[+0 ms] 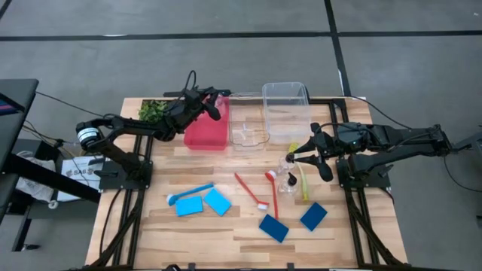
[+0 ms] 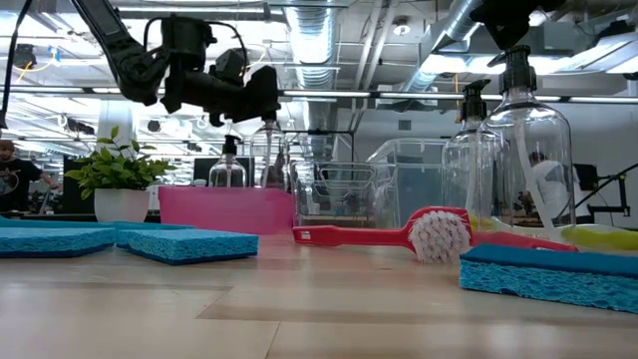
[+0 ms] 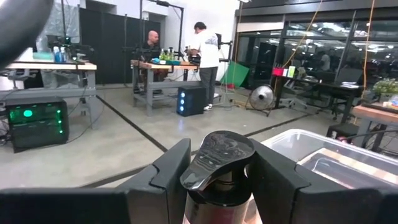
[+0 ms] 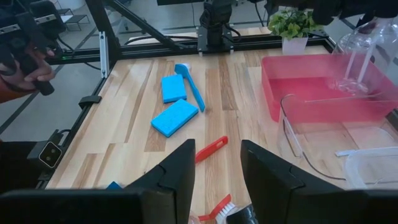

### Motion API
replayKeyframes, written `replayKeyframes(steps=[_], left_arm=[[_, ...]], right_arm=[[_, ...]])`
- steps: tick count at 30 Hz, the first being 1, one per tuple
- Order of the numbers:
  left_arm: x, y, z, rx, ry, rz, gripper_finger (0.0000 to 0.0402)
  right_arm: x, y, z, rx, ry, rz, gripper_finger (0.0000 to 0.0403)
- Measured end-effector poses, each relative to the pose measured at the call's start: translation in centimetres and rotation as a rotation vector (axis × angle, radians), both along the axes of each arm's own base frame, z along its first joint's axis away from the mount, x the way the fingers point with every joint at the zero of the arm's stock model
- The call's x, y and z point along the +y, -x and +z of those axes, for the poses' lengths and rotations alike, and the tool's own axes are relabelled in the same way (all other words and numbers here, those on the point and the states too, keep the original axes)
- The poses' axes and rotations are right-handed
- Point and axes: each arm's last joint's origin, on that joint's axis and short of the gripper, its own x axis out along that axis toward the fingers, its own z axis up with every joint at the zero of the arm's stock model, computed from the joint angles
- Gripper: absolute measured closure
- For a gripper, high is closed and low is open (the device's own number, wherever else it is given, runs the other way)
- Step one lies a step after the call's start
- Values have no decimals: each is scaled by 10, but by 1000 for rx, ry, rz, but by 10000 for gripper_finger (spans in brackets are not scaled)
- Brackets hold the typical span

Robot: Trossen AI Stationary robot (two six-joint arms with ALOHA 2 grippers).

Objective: Pick & Place Kitchen Sink Supplies
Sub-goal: Put the middle left transparent soap dispenser into the red bin

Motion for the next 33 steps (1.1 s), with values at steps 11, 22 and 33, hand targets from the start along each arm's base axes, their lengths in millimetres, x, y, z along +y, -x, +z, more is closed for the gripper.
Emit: replayKeyframes(steps=[11,22,33], left_arm=[[0,0,1,1,1,0,256],[0,0,0,3,3,2,256],[1,0,0,3,3,5,256]], right_arm=[[0,0,0,0,0,0,280],[0,0,0,0,0,0,280],[0,0,0,0,11,4,280]])
